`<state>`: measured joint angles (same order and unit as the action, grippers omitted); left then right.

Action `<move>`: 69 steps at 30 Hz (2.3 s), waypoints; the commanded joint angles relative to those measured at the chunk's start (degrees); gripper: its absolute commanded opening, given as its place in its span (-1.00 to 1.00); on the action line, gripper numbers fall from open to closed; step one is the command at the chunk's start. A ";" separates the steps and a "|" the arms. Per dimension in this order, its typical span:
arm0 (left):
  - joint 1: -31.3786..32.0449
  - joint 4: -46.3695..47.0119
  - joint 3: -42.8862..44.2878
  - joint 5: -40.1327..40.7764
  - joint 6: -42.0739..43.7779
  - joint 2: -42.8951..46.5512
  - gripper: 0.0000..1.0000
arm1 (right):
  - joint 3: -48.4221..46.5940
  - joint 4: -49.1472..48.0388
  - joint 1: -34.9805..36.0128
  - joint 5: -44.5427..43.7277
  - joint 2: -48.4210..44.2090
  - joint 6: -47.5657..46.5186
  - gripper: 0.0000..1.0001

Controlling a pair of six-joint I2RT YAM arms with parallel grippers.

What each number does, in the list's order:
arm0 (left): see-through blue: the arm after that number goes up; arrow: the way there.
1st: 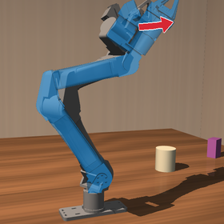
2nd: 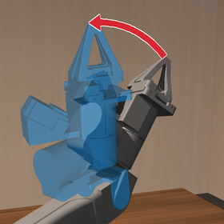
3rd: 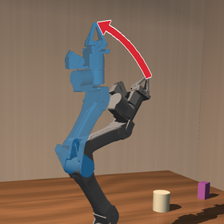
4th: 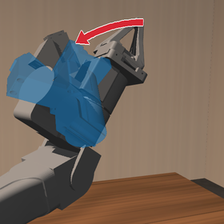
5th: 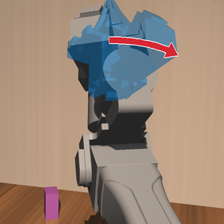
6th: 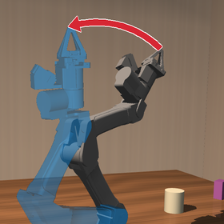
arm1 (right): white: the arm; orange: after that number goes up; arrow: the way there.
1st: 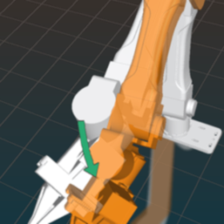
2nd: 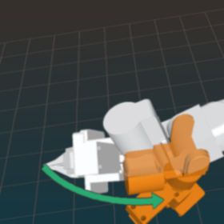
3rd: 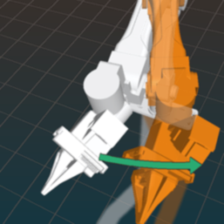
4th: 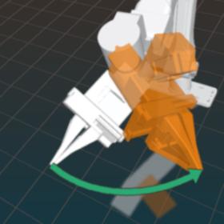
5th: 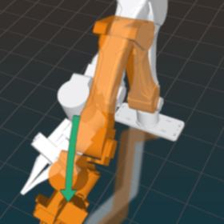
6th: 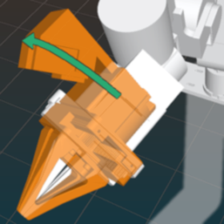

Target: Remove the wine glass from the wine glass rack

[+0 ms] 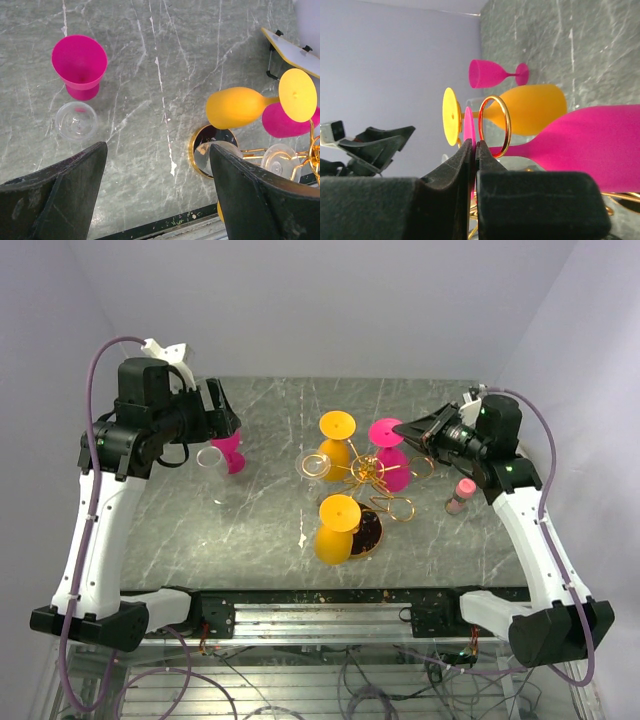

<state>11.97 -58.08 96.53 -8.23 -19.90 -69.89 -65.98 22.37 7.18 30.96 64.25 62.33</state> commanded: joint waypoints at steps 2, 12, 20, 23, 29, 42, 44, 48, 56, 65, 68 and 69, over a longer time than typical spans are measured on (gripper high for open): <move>-0.37 0.60 0.80 -0.48 0.89 1.47 0.88 | 1.74 -4.80 -0.15 5.27 -2.46 8.37 -1.00; -0.37 2.03 0.53 -2.43 0.49 1.95 0.90 | -1.14 7.18 -0.28 -11.14 -7.68 7.35 -1.00; -0.37 6.59 0.82 -9.39 1.24 4.31 0.92 | -4.09 4.91 -0.26 -27.52 -11.31 -4.07 -1.00; -0.37 12.44 -1.01 -17.56 -0.79 5.81 0.93 | -4.58 0.75 -0.24 -30.05 -14.08 -8.88 -1.00; -0.37 34.25 -9.04 -36.47 -12.49 8.04 0.95 | -6.28 -8.35 -0.28 -24.27 -18.91 -7.52 -1.00; -0.23 88.70 -28.55 -45.23 -54.73 8.29 0.98 | -1.15 -54.17 -0.19 3.37 -12.25 41.85 -1.00; -0.19 95.53 -30.67 -44.46 -59.82 7.45 0.98 | 0.74 -61.65 -0.18 4.15 -10.27 50.68 -1.00; 1.29 103.29 -32.68 -43.40 -64.96 5.61 0.98 | 4.53 -74.30 0.04 3.79 -7.17 61.37 -1.00; 8.89 103.98 -32.40 -41.89 -65.40 1.17 0.98 | 10.14 -87.86 2.38 -0.34 -3.97 70.53 -1.00; 16.54 109.24 -28.96 -38.56 -65.73 -4.95 0.83 | 11.64 -89.54 6.02 -0.98 -1.72 71.22 -1.00; 17.55 114.30 -27.16 -38.30 -68.60 -7.58 0.63 | 12.75 -89.87 6.50 -1.77 -1.43 71.19 -1.00; 17.80 114.96 -26.71 -38.23 -69.17 -8.22 0.55 | 13.12 -89.80 6.57 -2.00 -1.53 71.18 -1.00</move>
<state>28.58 47.70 66.08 -48.51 -86.32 -76.29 -54.08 -64.16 13.06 30.74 62.78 119.63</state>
